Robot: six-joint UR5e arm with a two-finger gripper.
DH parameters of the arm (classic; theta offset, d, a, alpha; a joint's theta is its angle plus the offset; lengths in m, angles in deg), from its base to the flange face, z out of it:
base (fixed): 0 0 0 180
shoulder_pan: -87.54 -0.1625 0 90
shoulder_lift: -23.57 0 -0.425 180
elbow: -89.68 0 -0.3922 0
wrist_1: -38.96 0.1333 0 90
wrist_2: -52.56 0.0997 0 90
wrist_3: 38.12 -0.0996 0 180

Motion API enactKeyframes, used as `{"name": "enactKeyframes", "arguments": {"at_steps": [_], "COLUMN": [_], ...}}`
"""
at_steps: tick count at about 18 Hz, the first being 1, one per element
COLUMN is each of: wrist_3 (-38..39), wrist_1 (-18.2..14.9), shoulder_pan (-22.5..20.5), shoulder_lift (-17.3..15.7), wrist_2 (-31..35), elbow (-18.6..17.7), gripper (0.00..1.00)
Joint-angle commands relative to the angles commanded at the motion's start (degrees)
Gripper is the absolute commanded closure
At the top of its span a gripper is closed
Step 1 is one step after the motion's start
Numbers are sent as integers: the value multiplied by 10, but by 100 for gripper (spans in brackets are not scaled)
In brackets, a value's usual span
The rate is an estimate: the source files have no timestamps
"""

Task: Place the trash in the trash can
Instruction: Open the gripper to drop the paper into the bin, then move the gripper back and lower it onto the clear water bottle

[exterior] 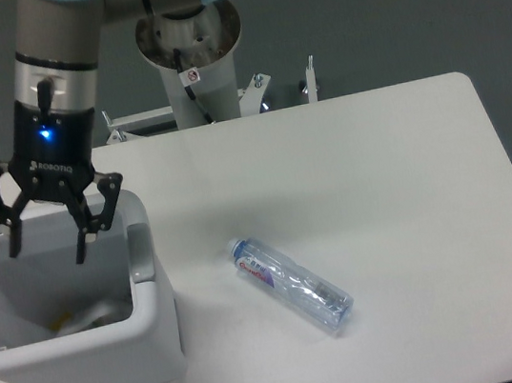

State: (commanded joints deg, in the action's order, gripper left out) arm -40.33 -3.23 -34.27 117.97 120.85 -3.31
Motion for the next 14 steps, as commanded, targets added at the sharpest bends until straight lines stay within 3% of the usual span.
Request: {"name": "enactKeyframes", "arguments": {"at_steps": [2,4,6,9,11,14], "wrist_3": [35,113,149,148,146,137], "wrist_1": [1,0,-1,-7,-9,-45], "shoulder_pan": [-42,-126,-173,-223,-249,-262], "shoulder_lift": [-3,-2,4,23,54,99], "wrist_2": [-2,-3,-4,2,2,14], "elbow": [5,18,17,14,16,17], "gripper": [0,0,0,0,0,0]}}
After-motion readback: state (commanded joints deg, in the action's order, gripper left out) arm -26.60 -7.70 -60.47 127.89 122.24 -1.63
